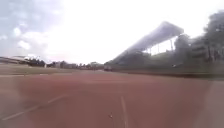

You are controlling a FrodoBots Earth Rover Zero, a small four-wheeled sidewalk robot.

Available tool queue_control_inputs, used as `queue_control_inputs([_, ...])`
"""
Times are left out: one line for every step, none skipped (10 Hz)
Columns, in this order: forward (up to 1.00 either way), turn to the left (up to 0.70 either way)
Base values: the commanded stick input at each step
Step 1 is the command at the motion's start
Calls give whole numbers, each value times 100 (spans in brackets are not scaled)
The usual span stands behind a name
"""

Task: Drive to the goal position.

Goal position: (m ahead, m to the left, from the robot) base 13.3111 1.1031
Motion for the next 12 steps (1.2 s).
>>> queue_control_inputs([70, 0])
queue_control_inputs([70, 0])
queue_control_inputs([70, 0])
queue_control_inputs([70, 0])
queue_control_inputs([70, 0])
queue_control_inputs([70, 0])
queue_control_inputs([70, 0])
queue_control_inputs([70, 0])
queue_control_inputs([70, 0])
queue_control_inputs([70, 0])
queue_control_inputs([70, 0])
queue_control_inputs([70, 0])
